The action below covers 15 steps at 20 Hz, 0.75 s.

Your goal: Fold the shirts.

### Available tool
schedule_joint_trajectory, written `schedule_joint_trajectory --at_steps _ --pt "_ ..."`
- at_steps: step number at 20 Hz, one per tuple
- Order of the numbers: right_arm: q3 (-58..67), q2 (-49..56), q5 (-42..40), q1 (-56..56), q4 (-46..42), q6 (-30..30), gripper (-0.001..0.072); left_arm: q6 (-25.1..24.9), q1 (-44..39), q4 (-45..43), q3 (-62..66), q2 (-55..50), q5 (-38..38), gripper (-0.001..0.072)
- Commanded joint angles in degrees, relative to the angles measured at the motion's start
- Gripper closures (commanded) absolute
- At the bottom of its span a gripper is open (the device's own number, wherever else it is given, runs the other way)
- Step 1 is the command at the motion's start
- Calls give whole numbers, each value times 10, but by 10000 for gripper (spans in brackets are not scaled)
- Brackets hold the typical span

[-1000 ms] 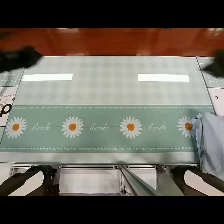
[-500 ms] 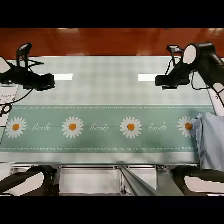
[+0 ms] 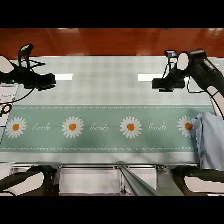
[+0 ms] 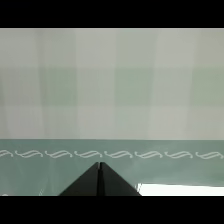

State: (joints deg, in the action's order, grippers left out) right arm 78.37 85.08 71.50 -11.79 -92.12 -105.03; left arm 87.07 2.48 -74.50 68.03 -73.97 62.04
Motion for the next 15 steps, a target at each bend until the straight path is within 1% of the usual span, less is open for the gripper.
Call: schedule_joint_trajectory --at_steps 1,3,15 --pt "-7 0 -19 0 -1 -12 681 0 0 -1 0 -11 -9 680" --pt "-7 0 -8 0 1 -12 681 0 0 -1 0 -11 -11 680" --pt "-8 0 -9 0 0 -12 681 0 0 -1 0 -11 -10 680"
